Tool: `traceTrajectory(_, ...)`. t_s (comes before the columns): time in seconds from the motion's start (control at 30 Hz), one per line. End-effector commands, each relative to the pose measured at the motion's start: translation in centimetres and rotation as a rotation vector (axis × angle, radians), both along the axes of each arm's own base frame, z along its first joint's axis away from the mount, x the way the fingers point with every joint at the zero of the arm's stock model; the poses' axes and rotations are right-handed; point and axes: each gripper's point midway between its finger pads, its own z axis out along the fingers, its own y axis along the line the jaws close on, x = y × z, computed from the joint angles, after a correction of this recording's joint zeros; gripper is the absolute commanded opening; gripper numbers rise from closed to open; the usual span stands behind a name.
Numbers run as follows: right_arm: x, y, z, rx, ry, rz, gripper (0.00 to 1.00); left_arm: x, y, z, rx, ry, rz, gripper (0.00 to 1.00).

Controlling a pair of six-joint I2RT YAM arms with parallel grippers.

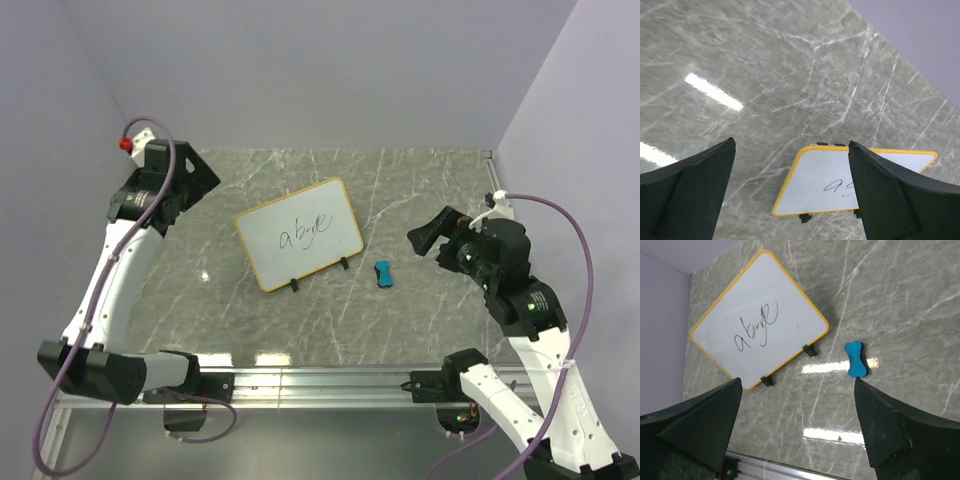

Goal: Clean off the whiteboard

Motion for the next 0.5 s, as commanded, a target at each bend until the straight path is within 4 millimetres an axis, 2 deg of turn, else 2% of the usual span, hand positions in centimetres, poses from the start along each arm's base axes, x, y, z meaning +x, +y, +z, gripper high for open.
traceTrajectory(0.0,0.0,0.7,-1.1,-0.022,0.053,0.046,1.0,-1.6,1.6,-0.8,0.015,0.059,0.018,1.0)
traceTrajectory(0.07,-0.1,0.9,-1.4,-0.058,0.072,0.093,1.0,-2.0,0.2,-1.1,-0.045,0.036,-0.067,0.99)
traceTrajectory(0.13,0.1,1.3,-1.9,-0.086,0.102,0.127,1.0,-2.1,-0.1,-1.1,-0.085,0.014,-0.083,0.99)
traceTrajectory(0.17,0.3,1.2,-2.2,-0.104,0.106,0.135,1.0,-2.5,-0.8,-1.8,-0.111,0.012,-0.116,0.99)
traceTrajectory(0.2,0.6,1.2,-2.9,-0.118,0.128,0.136,1.0,-1.9,-2.4,-0.9,-0.165,-0.05,-0.195,0.99)
traceTrajectory(0.27,1.2,0.8,-4.1,-0.149,0.17,0.113,1.0,-2.6,-3.7,-1.3,-0.206,-0.064,-0.266,0.99)
traceTrajectory(0.37,2.2,0.7,-7.2,-0.199,0.295,0.113,1.0,-3.7,-3.5,-1.5,-0.209,-0.053,-0.254,1.0)
traceTrajectory(0.4,2.7,0.7,-9.1,-0.228,0.36,0.12,1.0,-4.0,-3.3,-1.6,-0.198,-0.053,-0.253,0.99)
traceTrajectory(0.47,3.1,0.6,-11.0,-0.261,0.428,0.127,0.98,-5.2,-2.9,-2.1,-0.171,-0.047,-0.26,0.99)
